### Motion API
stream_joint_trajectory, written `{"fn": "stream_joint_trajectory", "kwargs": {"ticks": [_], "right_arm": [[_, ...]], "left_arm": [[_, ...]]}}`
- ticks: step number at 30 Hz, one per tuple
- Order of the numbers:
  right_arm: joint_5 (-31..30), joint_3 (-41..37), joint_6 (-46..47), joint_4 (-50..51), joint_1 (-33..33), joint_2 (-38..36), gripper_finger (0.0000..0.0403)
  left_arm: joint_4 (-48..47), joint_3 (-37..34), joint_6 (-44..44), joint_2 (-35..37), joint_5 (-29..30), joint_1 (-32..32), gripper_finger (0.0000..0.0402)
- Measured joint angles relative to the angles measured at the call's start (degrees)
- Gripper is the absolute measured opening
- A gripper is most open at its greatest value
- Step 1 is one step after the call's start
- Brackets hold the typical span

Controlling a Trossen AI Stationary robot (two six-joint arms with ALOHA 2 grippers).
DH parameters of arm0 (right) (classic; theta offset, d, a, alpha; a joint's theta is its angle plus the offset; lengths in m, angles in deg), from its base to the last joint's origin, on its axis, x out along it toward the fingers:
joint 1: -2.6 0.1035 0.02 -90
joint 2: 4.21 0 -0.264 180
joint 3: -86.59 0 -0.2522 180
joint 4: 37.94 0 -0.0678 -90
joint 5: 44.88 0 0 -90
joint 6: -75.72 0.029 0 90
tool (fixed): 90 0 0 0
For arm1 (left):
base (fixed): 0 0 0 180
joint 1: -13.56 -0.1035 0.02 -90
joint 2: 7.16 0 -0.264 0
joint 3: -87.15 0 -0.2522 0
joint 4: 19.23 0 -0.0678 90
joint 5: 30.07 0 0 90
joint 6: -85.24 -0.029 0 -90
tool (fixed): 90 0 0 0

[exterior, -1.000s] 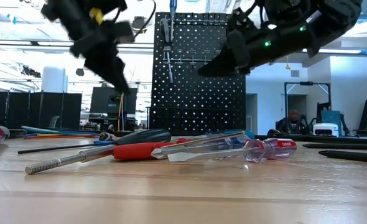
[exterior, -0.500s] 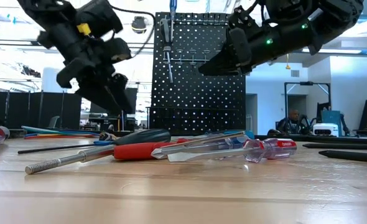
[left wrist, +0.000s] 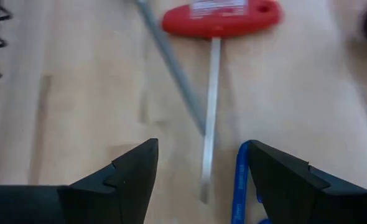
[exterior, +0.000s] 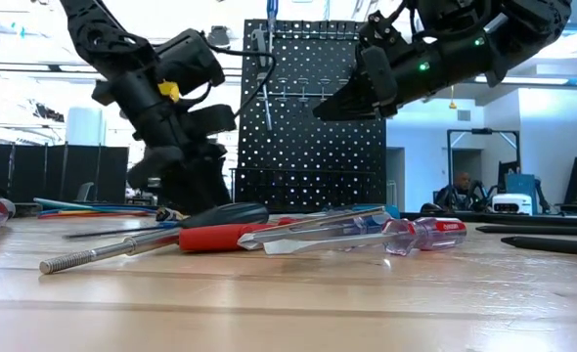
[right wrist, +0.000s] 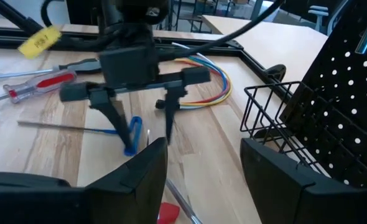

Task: Hang tools onto peg board
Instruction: Hang the top red t handle screwdriver on the black peg board

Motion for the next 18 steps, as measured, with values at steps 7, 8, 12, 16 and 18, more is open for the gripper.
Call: {"fn": "stream_joint_trajectory", "kwargs": {"ticks": [7, 8, 12, 16, 18], "right_arm": [[0.0, 0.0, 0.0, 0.3, 0.0, 0.0, 0.0208], [0.0, 0.0, 0.0, 0.4, 0.0, 0.0, 0.0208], [0.0, 0.0, 0.0, 0.3, 0.0, 0.0, 0.0208], [0.0, 0.0, 0.0, 0.3, 0.0, 0.0, 0.0208], [0.0, 0.0, 0.0, 0.3, 0.0, 0.0, 0.0207]], "left_arm": [[-0.9, 0.0, 0.3, 1.7, 0.4, 0.0, 0.0223], [-1.1, 0.0, 0.5, 1.8, 0.4, 0.0, 0.0214], [-1.3, 0.0, 1.9, 1.7, 0.3, -0.1, 0.0166], [-1.4, -0.1, 3.1, 1.1, 0.2, -0.4, 0.0112], [-1.1, 0.0, 3.1, 1.2, 0.2, -0.5, 0.0085]]}}
